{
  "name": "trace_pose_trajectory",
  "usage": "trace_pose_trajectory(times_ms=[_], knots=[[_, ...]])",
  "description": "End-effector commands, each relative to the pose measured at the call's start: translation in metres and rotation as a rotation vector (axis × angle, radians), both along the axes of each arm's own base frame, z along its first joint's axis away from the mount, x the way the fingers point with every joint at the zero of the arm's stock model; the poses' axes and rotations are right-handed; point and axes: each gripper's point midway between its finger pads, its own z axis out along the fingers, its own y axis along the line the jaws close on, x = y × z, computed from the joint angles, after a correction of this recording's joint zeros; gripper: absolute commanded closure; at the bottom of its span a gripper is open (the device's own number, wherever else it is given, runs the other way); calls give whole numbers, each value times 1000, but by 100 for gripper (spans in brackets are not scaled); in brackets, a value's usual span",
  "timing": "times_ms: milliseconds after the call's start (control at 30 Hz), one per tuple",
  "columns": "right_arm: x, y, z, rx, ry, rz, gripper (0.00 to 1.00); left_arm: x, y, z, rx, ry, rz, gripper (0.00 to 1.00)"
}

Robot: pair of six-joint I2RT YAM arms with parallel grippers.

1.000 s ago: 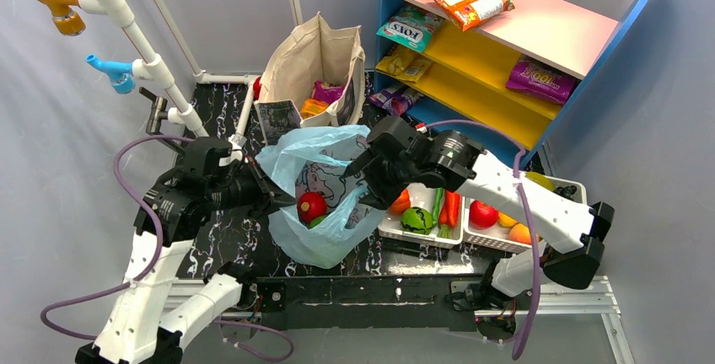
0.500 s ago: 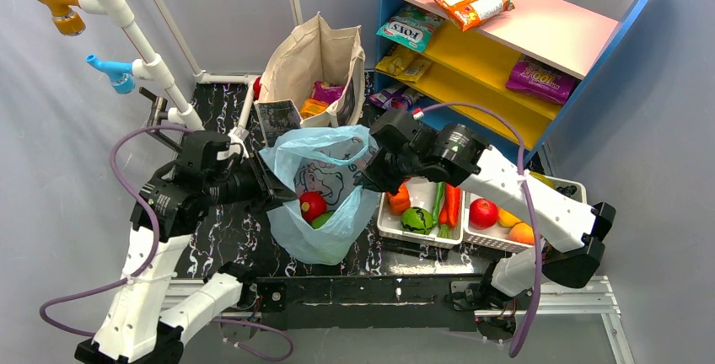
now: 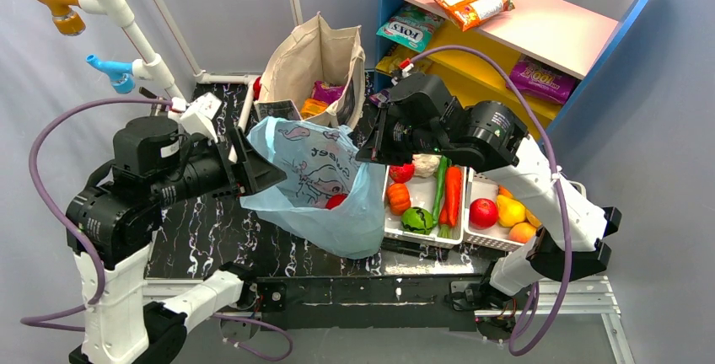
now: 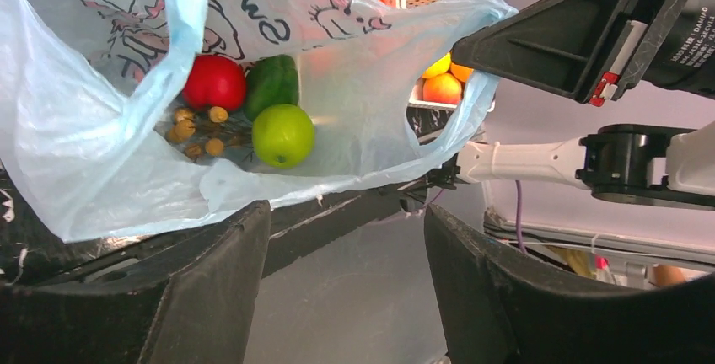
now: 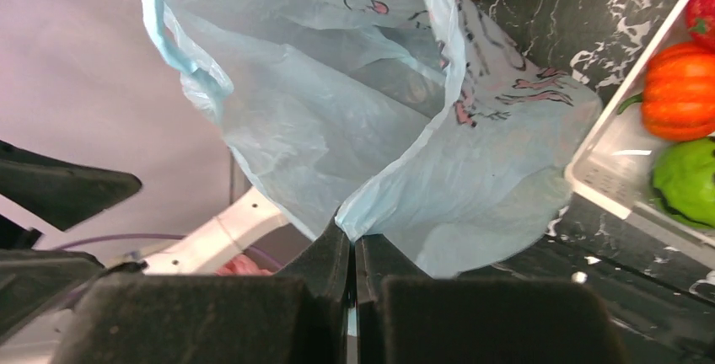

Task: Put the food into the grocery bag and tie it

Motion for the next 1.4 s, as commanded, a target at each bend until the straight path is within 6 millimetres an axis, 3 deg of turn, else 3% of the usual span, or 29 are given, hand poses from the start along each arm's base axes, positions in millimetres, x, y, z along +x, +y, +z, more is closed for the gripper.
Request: trace_pose_trajectory(times_ms=[0,300,600,900,1100,1367], knots=[[-1,-2,3,-51,-110,114,99,5,5,-13,99,19,-34,34],[-12,8,-3,-42,-103,216,99,13,11,-33,167,18,-24,35],[-22,7,-7,-22,-115,281,99,40,16,-42,263,-21,-19,36],[-30,1,-9,-25,-115,324,99,66,-11,-44,195,-56,-88,41],[-30,0,-7,-22,-125,324,99,78,-10,-56,231,-70,-86,41],[-34,-4,-5,-12,-151,355,99,96,-6,-74,276,-24,-26,57]])
